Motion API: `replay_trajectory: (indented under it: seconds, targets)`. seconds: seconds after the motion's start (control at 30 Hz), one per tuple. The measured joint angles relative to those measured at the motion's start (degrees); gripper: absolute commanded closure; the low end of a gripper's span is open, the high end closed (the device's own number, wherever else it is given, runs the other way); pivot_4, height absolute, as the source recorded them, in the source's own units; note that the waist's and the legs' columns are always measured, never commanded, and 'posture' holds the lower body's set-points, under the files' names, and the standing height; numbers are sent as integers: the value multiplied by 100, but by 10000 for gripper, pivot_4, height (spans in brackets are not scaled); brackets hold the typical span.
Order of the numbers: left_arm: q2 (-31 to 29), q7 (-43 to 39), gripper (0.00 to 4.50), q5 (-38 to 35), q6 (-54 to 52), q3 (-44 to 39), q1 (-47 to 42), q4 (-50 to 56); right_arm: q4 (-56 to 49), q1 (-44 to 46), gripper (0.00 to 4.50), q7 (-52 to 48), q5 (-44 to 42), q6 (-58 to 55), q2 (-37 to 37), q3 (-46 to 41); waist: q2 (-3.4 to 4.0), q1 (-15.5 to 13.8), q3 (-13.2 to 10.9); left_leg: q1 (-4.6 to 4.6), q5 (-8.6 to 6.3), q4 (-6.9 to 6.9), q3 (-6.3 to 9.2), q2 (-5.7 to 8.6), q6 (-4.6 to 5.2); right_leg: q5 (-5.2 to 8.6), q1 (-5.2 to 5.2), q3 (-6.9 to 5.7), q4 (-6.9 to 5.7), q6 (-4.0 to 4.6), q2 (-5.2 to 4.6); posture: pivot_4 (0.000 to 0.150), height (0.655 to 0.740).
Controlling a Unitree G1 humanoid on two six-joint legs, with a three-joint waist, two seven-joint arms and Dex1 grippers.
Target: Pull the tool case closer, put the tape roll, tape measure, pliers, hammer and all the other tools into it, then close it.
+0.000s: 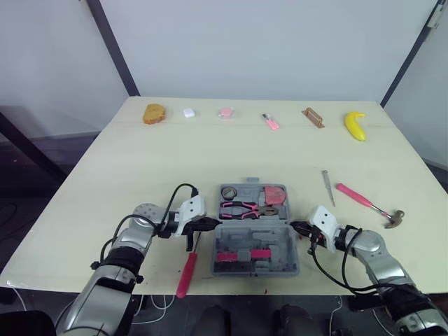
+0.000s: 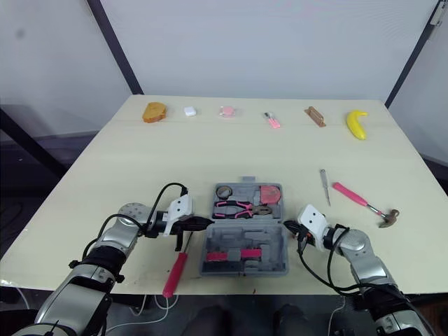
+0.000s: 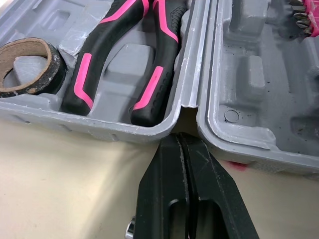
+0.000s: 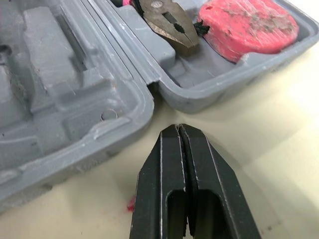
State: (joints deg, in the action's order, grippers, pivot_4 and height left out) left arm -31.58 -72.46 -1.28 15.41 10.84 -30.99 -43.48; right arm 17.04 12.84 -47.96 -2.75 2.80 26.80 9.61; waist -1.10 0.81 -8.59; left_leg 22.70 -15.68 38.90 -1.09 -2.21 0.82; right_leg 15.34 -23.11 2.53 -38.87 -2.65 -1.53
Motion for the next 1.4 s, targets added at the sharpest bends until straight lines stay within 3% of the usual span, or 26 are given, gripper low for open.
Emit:
replay_trajectory:
  seconds: [1.4]
  targets:
    - [276,-10,45000,18,-247,54,-11,174,-76,-126,44653,7,-136,-27,90,-141,0,-75,0,6,0,0,0,6,0,0,0,-2,4,-1,-6,1500,7400]
